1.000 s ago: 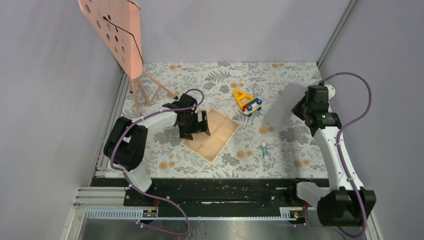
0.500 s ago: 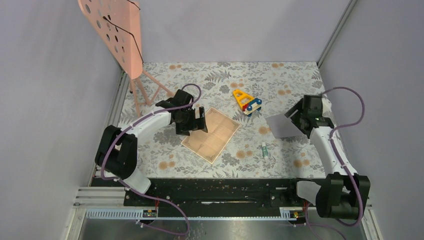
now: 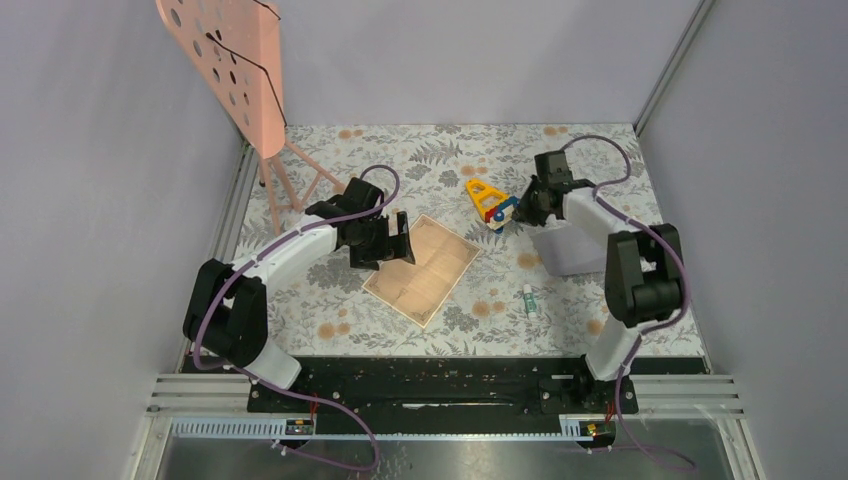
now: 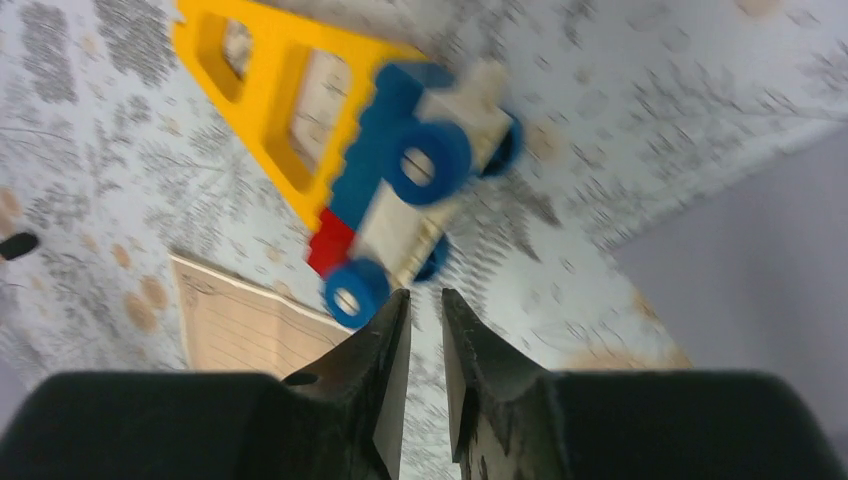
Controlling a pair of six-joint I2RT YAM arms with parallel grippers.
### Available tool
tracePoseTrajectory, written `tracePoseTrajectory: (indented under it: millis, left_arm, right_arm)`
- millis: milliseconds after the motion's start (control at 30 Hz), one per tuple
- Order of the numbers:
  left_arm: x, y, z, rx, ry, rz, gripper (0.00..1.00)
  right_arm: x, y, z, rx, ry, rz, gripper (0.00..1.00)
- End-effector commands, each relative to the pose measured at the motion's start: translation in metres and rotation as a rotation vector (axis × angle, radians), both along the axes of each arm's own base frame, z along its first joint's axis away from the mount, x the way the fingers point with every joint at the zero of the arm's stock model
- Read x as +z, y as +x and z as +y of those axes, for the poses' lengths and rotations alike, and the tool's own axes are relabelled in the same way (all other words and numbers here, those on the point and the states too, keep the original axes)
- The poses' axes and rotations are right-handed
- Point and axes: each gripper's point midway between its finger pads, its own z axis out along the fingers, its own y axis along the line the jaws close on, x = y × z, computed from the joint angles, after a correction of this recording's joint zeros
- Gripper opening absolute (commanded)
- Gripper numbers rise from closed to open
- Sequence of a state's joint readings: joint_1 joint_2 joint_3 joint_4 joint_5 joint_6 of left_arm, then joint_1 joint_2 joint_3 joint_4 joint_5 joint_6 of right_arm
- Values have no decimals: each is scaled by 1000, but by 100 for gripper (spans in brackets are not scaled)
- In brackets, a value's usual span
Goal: Place the letter into the envelope and seal it
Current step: Place the envelope at the center of the board, then move the distractor to the center of the board.
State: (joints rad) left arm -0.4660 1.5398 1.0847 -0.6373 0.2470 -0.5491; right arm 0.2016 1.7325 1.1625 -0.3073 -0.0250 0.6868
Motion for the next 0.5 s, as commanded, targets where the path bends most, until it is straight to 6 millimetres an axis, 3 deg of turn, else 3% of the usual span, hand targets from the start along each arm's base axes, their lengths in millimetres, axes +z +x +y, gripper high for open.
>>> tracePoseTrajectory:
  millis: [0, 167, 300, 367, 467]
  left_arm:
    - [20, 5, -2, -11, -29, -46, 99]
    - [21, 4, 0, -2, -24, -52, 99]
    - [23, -1, 3, 10, -25, -53, 99]
    - [23, -3, 4, 14, -26, -56, 99]
    - [22, -4, 4, 10, -27, -53, 99]
  right_arm:
    - [18, 42, 30, 44, 86, -49, 25]
    - [10, 93, 56, 56, 116, -22, 25]
    - [39, 123, 65, 53, 149, -94, 25]
    - [59, 123, 63, 44, 153, -155, 26]
    - [76, 106, 53, 43, 123, -188, 29]
